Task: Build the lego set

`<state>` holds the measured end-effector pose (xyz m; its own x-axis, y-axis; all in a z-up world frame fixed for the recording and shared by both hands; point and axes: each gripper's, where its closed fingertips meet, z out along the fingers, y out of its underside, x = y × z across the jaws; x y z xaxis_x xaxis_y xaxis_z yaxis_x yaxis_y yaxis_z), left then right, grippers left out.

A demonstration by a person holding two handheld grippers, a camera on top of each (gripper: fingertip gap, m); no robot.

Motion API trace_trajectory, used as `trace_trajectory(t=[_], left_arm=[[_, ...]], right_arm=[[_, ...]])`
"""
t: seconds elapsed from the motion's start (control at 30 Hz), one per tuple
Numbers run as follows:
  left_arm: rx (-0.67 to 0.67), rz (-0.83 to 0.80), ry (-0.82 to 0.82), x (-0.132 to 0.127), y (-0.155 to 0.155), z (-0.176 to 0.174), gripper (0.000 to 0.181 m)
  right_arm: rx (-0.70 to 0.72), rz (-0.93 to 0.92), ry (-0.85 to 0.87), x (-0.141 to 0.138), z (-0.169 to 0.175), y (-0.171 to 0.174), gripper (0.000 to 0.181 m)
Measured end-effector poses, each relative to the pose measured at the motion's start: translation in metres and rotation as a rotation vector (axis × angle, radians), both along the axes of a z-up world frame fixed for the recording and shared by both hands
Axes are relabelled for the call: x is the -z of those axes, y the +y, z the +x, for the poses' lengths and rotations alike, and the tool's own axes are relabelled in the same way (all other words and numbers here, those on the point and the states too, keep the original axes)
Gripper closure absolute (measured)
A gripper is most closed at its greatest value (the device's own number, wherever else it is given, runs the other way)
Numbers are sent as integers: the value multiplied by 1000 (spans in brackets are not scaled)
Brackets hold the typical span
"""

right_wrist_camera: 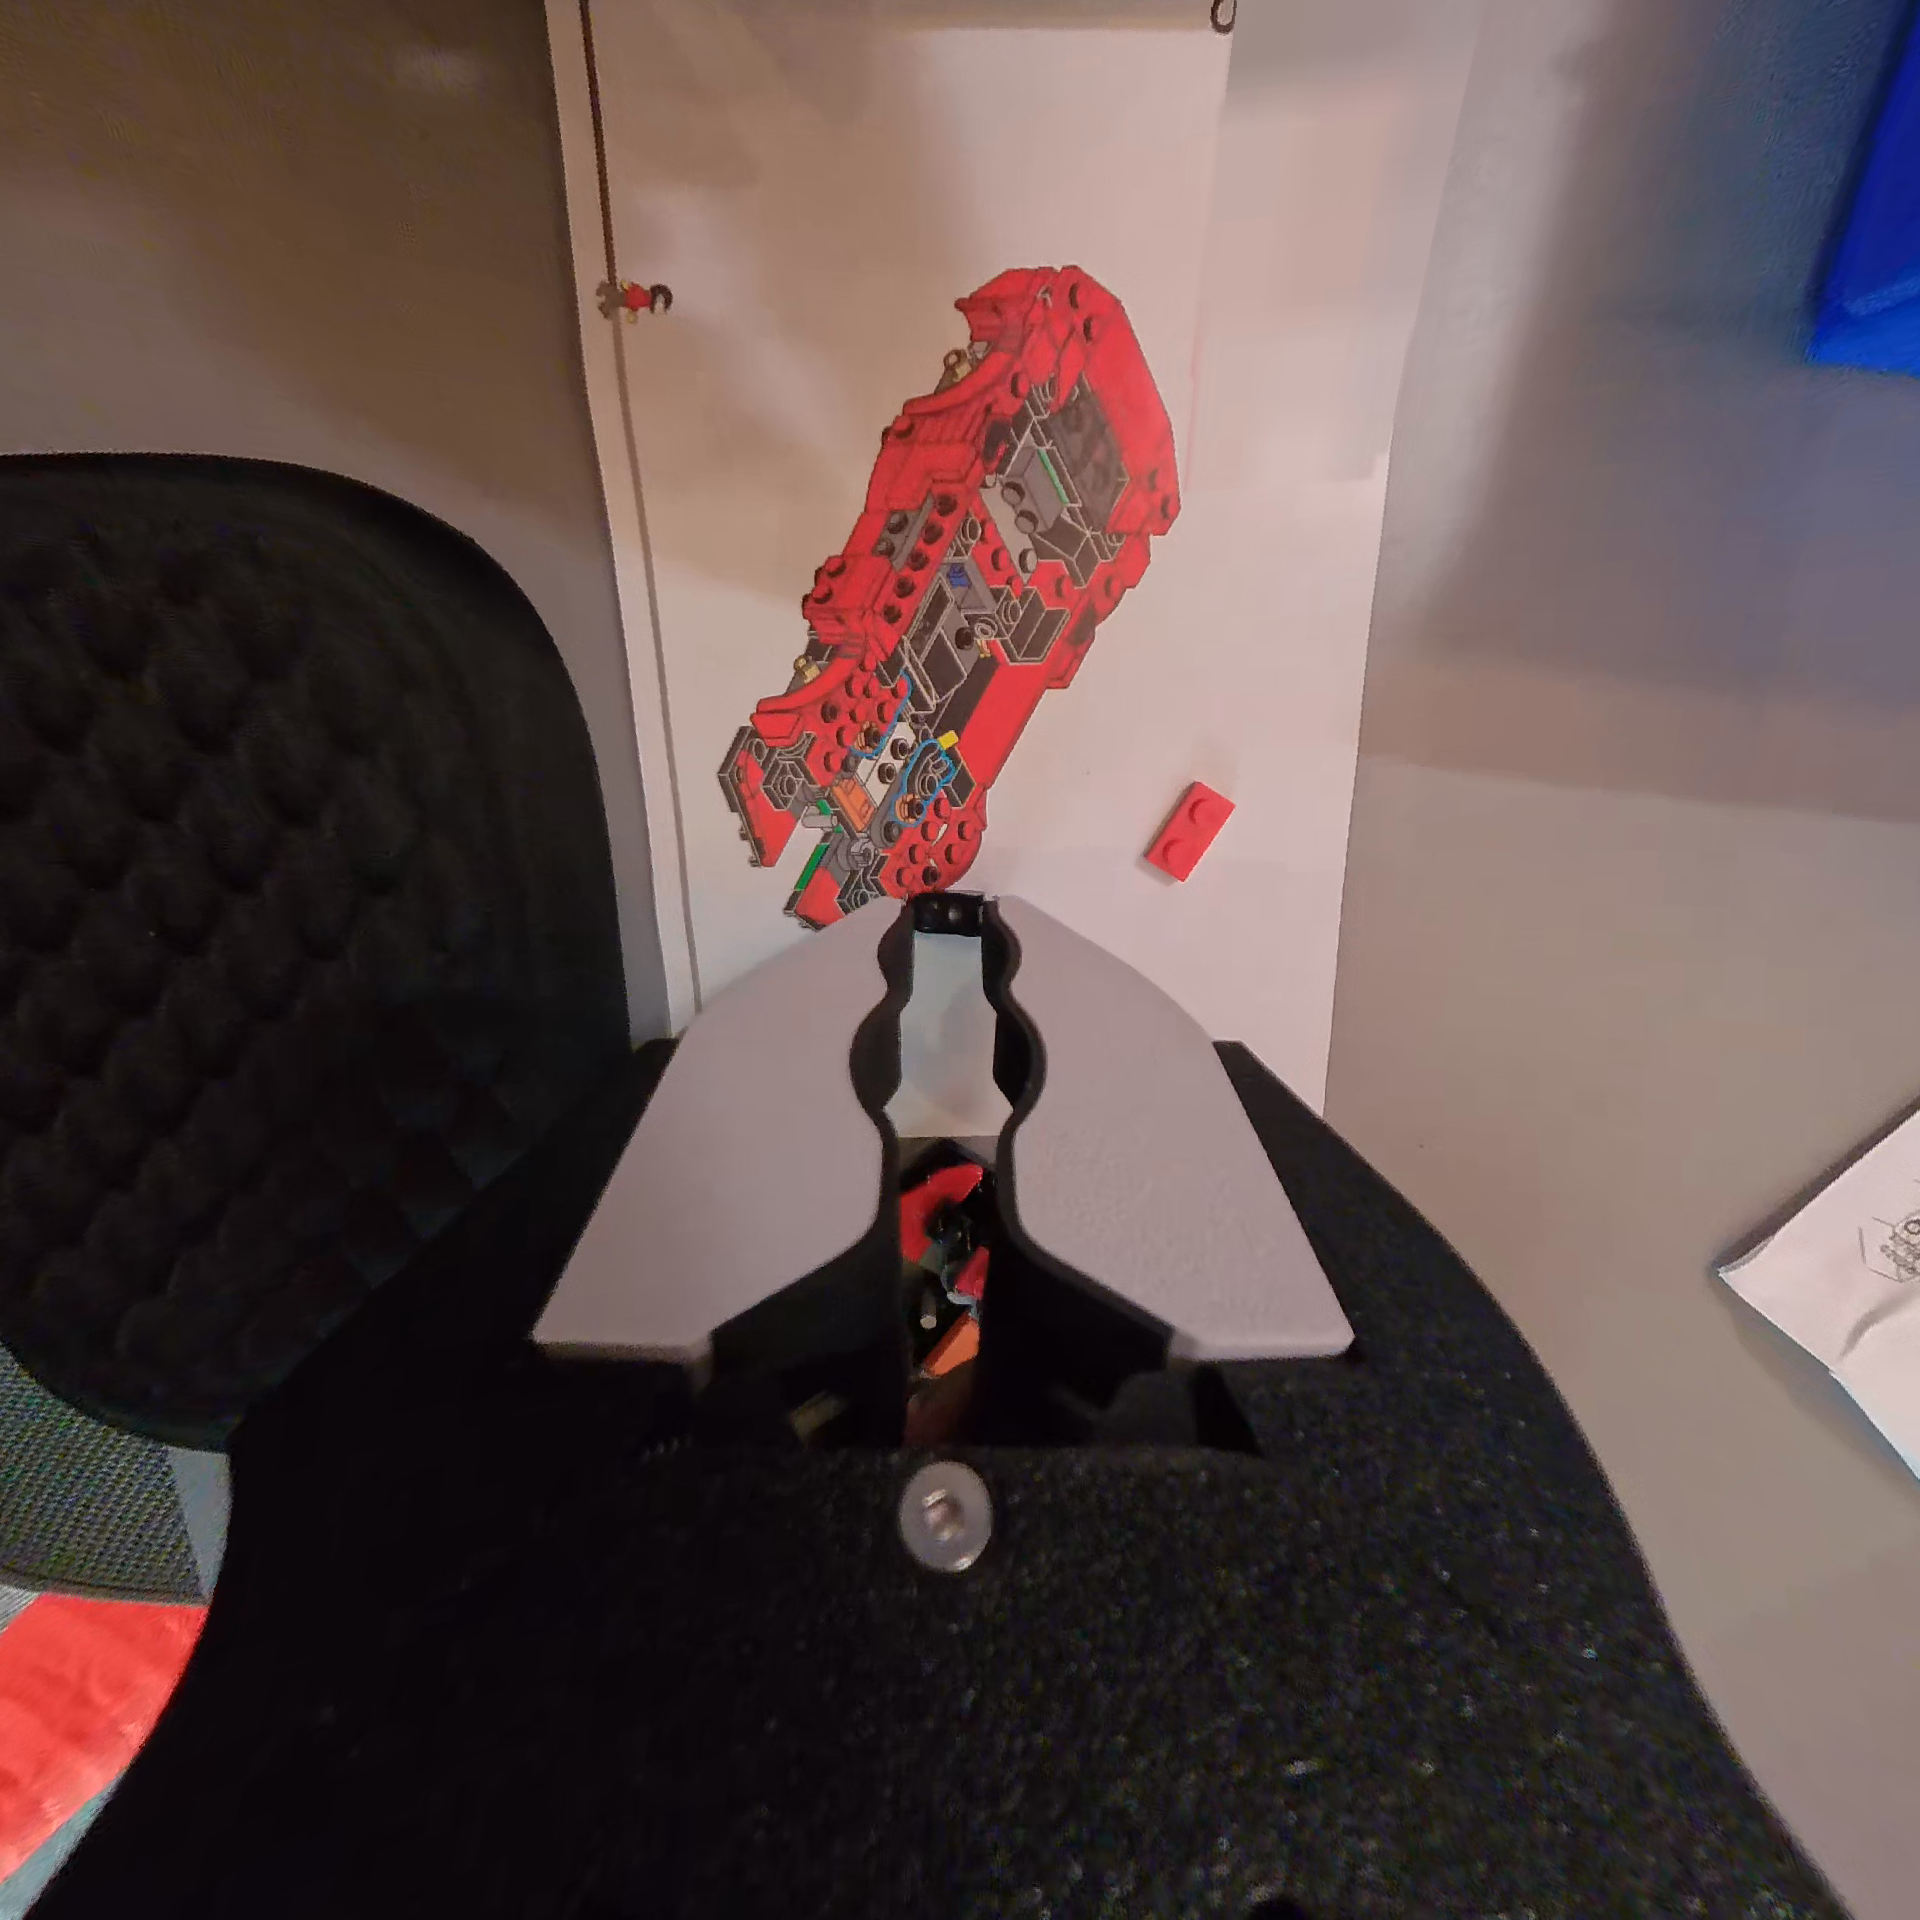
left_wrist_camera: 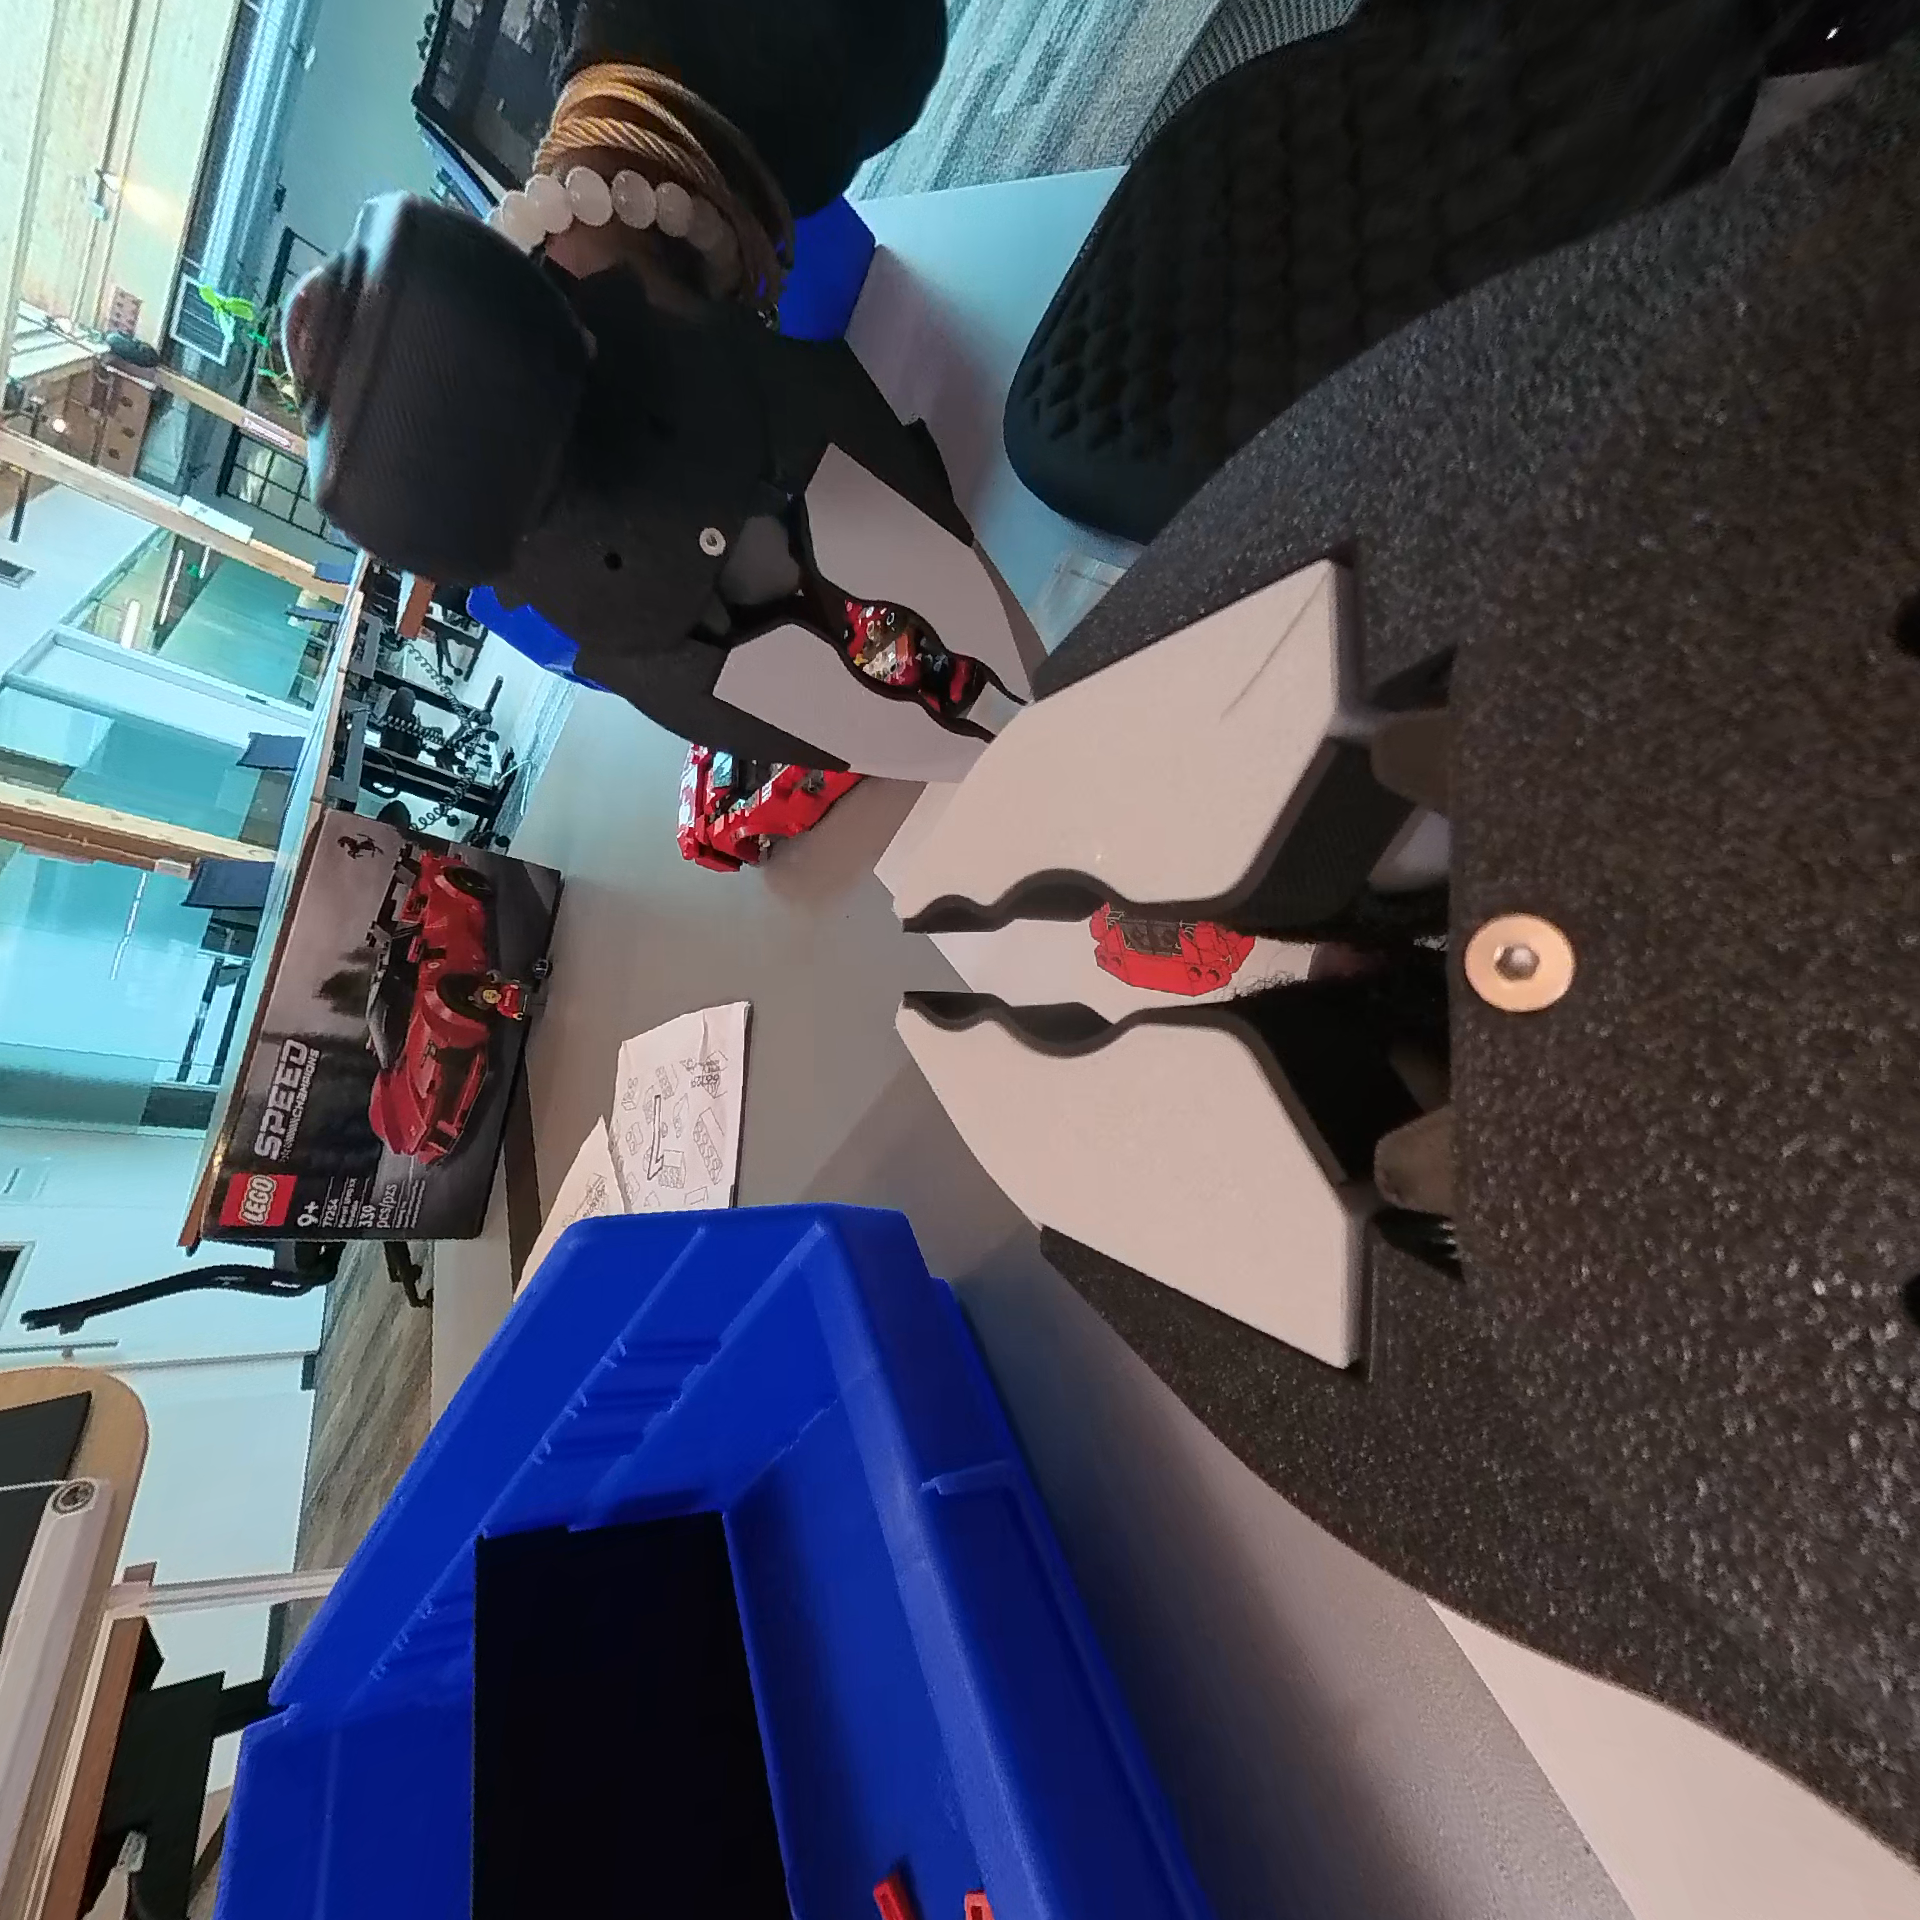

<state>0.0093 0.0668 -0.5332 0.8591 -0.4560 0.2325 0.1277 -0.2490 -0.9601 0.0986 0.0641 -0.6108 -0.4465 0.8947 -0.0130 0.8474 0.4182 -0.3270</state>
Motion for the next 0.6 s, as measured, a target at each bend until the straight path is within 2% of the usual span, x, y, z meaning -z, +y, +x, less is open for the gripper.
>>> trace_trajectory(t=[0.13,0.2,0.3,0.4,0.5,0.6], left_arm=[[1,-1,2,0,0,0,171],[1,0,4,0,0,0,171],[1,0,2,0,0,0,171],[2,1,4,0,0,0,171],[4,4,12,0,0,1,171],[5,1,16,1,0,1,171]], right_arm=[[29,-22,26,-4,2,3,169],[64,-17,46,-15,8,11,169],[181,20,77,-47,32,39,169],[362,74,73,-73,71,72,169],[459,56,60,-72,96,76,169],[448,15,36,-56,100,64,169]])
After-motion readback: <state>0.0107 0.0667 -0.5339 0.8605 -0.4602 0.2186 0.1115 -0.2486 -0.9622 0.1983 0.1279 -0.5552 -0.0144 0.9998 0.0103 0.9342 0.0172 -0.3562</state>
